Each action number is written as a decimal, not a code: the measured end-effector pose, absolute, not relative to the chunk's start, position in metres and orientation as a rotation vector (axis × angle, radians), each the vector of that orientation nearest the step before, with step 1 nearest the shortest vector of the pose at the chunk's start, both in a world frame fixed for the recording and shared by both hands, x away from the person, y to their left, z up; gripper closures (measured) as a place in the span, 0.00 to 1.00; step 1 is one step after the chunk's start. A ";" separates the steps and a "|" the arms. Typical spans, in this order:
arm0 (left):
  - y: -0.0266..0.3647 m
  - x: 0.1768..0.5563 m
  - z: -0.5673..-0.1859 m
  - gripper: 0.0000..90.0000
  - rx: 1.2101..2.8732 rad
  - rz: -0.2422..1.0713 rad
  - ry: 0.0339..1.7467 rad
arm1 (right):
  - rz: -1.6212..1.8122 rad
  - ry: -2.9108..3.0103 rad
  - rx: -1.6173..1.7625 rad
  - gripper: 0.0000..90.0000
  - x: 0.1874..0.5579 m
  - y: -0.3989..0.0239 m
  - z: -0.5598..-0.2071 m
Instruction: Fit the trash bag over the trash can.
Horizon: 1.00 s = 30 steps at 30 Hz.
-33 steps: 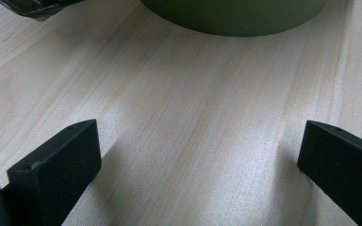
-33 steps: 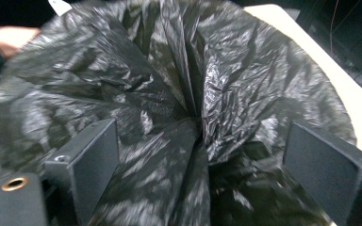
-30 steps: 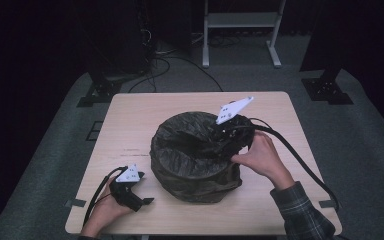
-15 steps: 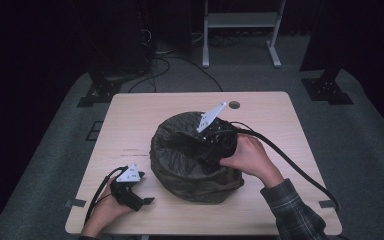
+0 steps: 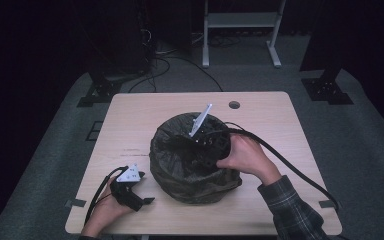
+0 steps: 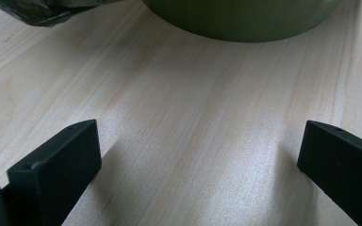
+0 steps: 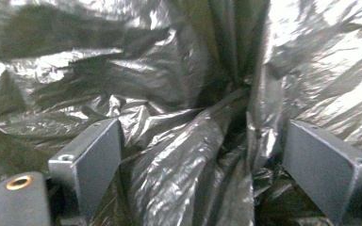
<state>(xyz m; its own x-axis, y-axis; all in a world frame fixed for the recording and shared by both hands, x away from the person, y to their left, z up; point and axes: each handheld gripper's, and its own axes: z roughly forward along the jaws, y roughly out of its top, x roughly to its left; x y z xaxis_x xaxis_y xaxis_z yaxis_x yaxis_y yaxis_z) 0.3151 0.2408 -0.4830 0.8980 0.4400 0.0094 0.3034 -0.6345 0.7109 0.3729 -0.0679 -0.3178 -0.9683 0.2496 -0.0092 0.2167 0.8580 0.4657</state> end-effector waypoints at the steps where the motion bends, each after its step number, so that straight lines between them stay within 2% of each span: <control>1: 0.241 0.315 -0.483 0.00 2.303 0.233 0.528 | 0.746 2.940 0.370 0.12 0.372 -0.069 -0.314; 8: 0.241 0.315 -0.483 0.00 2.303 0.232 0.526 | 0.955 2.795 0.337 0.12 0.367 -0.075 -0.276; 13: 0.241 0.315 -0.483 0.00 2.303 0.231 0.524 | 1.017 2.791 0.298 0.12 0.370 -0.057 -0.267; 22: 0.241 0.315 -0.483 0.00 2.303 0.230 0.523 | 0.986 2.875 0.303 0.12 0.388 -0.017 -0.293; 30: 0.240 0.316 -0.483 0.00 2.304 0.231 0.520 | 0.737 2.983 0.319 0.12 0.395 0.002 -0.324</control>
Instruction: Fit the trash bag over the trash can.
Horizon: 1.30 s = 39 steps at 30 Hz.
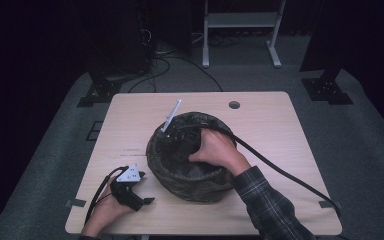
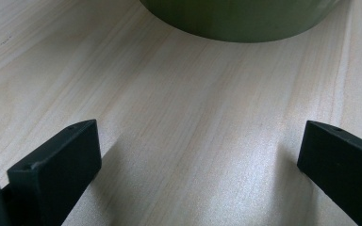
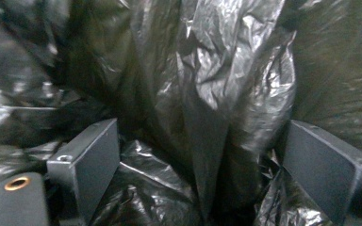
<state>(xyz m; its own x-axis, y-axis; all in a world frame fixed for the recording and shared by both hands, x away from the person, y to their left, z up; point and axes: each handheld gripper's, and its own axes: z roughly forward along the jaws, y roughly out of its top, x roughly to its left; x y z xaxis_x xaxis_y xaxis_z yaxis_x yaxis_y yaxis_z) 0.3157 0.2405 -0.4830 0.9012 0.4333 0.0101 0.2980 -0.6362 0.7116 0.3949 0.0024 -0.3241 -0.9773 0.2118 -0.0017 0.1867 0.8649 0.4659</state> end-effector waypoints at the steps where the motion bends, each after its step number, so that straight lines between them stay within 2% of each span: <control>1: 0.240 0.316 -0.483 0.00 2.304 0.232 0.519 | 0.706 2.996 0.321 0.12 0.396 0.003 -0.326; 5: 0.240 0.316 -0.483 0.00 2.304 0.231 0.519 | 0.595 3.004 0.320 0.12 0.395 0.007 -0.331; 13: 0.240 0.316 -0.483 0.00 2.304 0.230 0.518 | 0.695 2.913 0.353 0.12 0.394 -0.011 -0.303; 17: 0.240 0.316 -0.483 0.00 2.304 0.230 0.517 | 0.637 2.889 0.457 0.12 0.409 -0.024 -0.307; 24: 0.240 0.316 -0.483 0.00 2.304 0.227 0.514 | 0.551 2.863 0.482 0.13 0.416 -0.018 -0.318; 31: 0.240 0.316 -0.483 0.00 2.304 0.227 0.512 | 0.737 2.832 0.426 0.13 0.397 -0.028 -0.294; 39: 0.240 0.318 -0.483 0.00 2.308 0.227 0.507 | 0.901 2.742 0.421 0.11 0.375 -0.071 -0.266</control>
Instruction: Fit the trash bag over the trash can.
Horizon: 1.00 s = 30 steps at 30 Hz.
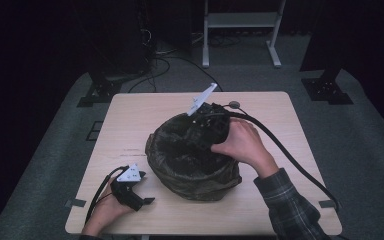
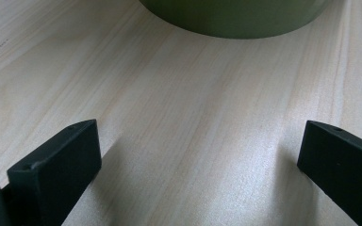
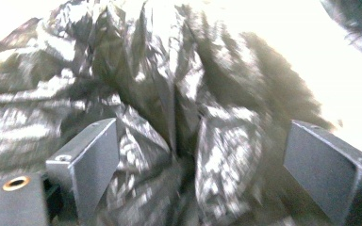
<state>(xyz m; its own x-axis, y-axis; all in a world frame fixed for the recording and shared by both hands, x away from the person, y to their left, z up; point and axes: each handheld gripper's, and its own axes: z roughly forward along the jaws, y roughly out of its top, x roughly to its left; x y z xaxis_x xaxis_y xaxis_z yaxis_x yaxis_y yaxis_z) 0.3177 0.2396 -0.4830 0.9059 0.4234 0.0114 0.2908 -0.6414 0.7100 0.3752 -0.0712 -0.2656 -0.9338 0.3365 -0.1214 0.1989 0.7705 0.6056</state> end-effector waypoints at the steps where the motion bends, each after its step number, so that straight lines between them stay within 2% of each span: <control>1: 0.239 0.318 -0.483 0.00 2.308 0.227 0.508 | 0.920 2.738 0.425 0.11 0.373 -0.078 -0.264; 15: 0.238 0.319 -0.483 0.00 2.305 0.230 0.518 | 1.104 2.632 0.530 0.11 0.341 -0.161 -0.268; 30: 0.238 0.319 -0.483 0.00 2.306 0.230 0.518 | 1.272 2.589 0.573 0.11 0.305 -0.205 -0.307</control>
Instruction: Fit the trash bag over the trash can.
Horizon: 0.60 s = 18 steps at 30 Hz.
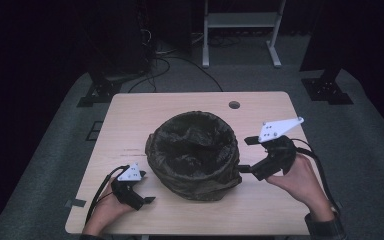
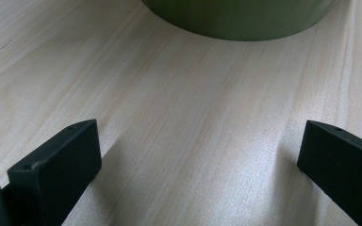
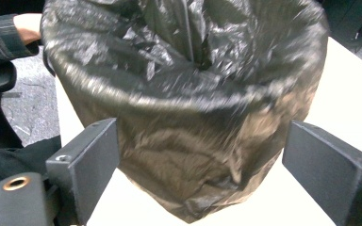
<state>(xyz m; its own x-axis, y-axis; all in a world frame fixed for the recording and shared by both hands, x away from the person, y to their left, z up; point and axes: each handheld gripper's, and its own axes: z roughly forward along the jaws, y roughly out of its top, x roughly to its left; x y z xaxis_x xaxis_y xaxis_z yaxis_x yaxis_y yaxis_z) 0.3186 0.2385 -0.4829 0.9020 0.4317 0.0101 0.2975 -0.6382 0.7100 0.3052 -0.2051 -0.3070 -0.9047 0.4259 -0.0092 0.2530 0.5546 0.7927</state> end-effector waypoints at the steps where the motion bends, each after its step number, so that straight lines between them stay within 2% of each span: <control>1: 0.238 0.319 -0.483 0.00 2.306 0.230 0.518 | 1.276 2.584 0.573 0.11 0.303 -0.207 -0.311; 18: 0.238 0.319 -0.483 0.00 2.305 0.229 0.519 | 1.390 2.553 0.625 0.12 0.290 -0.223 -0.380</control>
